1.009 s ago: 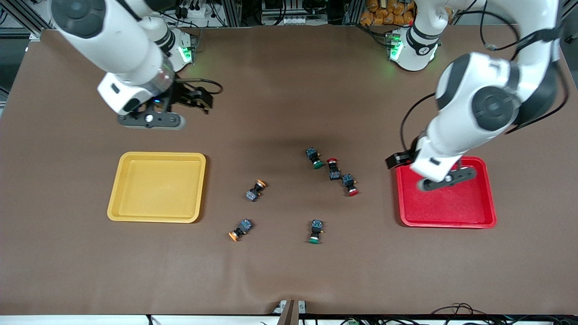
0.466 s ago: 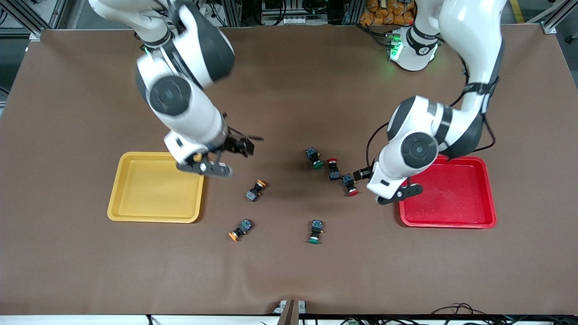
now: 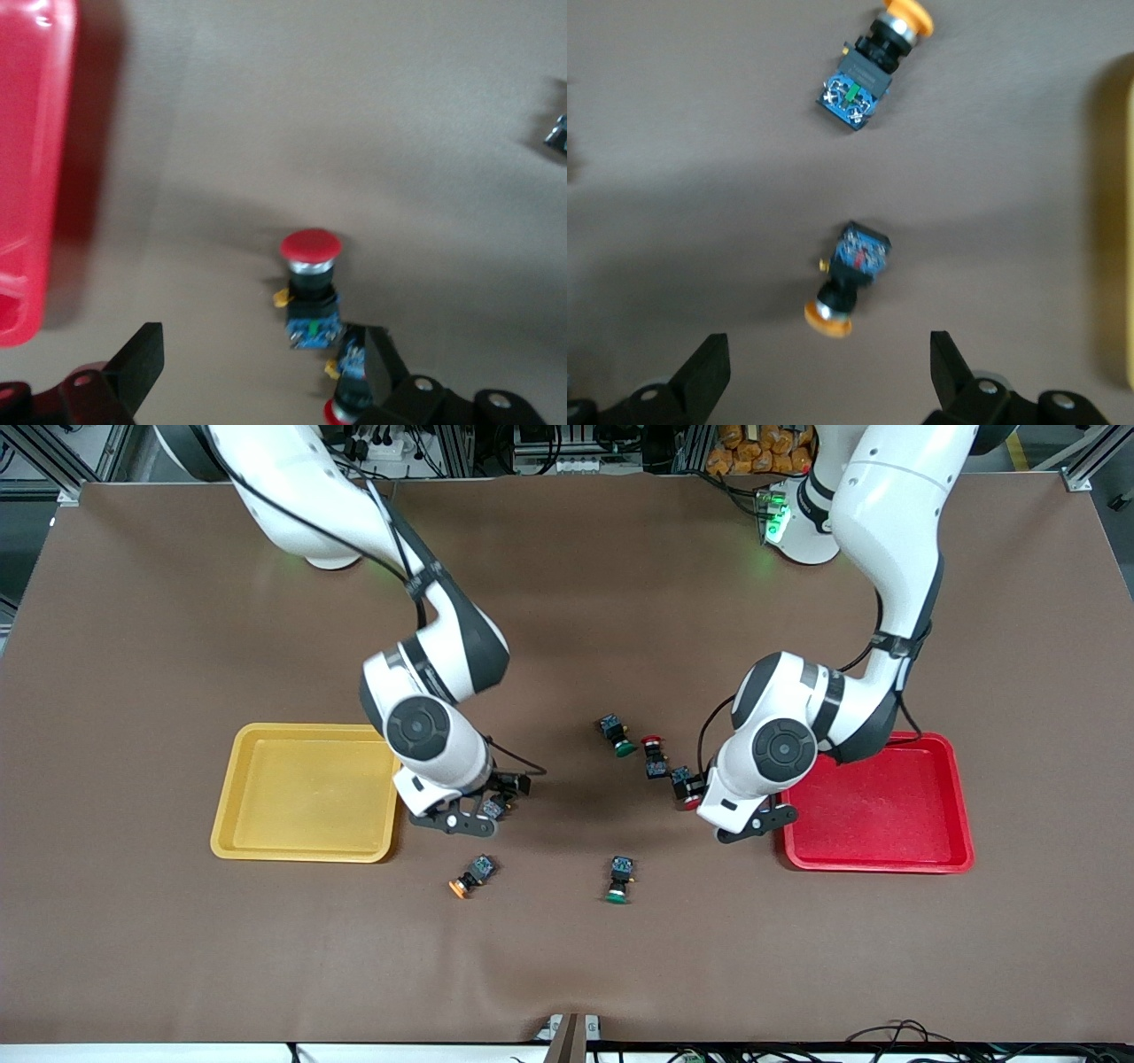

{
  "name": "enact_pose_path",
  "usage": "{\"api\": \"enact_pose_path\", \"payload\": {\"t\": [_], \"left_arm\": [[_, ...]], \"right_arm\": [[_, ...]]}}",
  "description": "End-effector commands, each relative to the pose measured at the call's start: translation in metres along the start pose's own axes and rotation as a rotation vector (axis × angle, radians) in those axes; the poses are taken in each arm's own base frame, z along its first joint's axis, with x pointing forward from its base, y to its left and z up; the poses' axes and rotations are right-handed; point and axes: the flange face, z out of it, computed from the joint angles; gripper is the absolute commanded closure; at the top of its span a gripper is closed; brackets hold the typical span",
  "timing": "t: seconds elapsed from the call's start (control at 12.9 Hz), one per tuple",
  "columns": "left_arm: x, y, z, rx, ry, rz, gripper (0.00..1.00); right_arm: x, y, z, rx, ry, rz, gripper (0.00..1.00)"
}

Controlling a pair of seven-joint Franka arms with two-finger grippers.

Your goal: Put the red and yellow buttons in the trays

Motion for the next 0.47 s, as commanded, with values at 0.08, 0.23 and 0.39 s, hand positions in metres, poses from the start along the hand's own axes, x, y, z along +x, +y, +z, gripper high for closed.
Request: {"api": "enact_pose_path", "payload": {"t": [0.08, 0.23, 0.39], "left_arm": [[-0.002, 0.019, 0.039, -0.030, 0.001, -0.051, 0.00], [-0.001, 0.018, 0.063, -0.023, -0.005, -0.078, 0.00], [-0.004, 0.018, 0.071, -0.013, -0.014, -0.088, 0.00]], "right_arm": [[-0.011, -0.002, 0.066, -0.025, -0.013, 0.032, 0.00], [-0.018, 0.003, 0.089, -0.053, -0.041, 0.032, 0.00], [-0.019, 0.003, 0.090, -0.047, -0.049, 0.041, 0.00]]}}
